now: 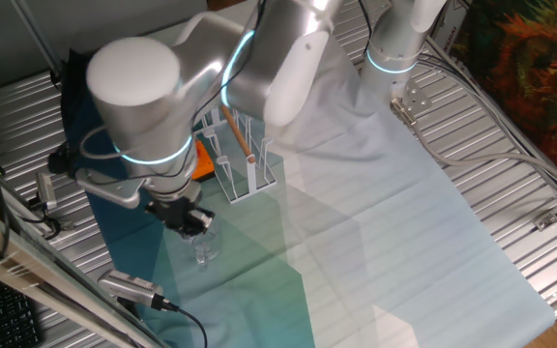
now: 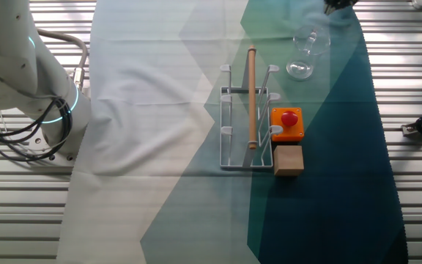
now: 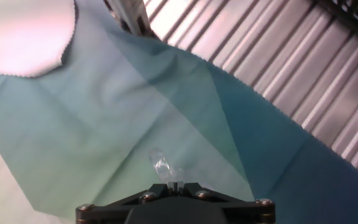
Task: Put the cup on the cup rack
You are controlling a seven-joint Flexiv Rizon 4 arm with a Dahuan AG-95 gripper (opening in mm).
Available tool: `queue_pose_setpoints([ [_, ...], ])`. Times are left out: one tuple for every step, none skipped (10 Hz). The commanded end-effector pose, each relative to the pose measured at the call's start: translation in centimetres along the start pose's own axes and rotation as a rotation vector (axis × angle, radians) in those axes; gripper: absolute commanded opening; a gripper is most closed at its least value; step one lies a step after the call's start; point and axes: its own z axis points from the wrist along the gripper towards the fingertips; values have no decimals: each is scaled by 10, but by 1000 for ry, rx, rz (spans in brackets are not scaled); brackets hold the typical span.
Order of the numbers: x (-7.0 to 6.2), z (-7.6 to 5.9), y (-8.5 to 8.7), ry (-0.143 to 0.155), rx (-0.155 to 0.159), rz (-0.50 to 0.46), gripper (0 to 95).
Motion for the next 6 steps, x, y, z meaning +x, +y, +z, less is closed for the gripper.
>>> queue_pose_setpoints([
  [-8,4,-1,7,0,-7,0],
  [-11,5,-1,3,-4,-9,0],
  [-15,7,-2,2,-3,-20,0],
  [-18,8,-2,9,1,-41,0],
  [-20,9,-3,12,1,-61,0],
  [-21,9,-3,11,-1,-65,0],
])
